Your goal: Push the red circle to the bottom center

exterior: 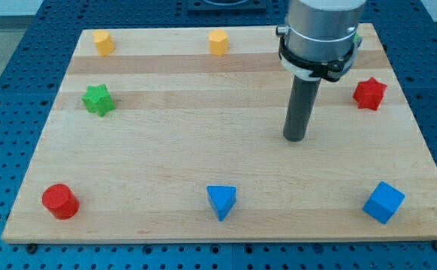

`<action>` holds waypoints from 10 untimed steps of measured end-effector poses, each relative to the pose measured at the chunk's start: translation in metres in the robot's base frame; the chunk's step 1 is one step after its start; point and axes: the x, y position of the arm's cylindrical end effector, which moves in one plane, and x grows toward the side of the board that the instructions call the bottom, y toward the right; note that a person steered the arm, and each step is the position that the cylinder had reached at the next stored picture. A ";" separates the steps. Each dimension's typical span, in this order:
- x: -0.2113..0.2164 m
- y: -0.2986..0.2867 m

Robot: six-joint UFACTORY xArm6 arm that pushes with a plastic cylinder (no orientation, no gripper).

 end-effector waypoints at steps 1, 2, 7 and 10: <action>0.000 0.000; -0.010 -0.018; -0.004 -0.252; 0.030 -0.405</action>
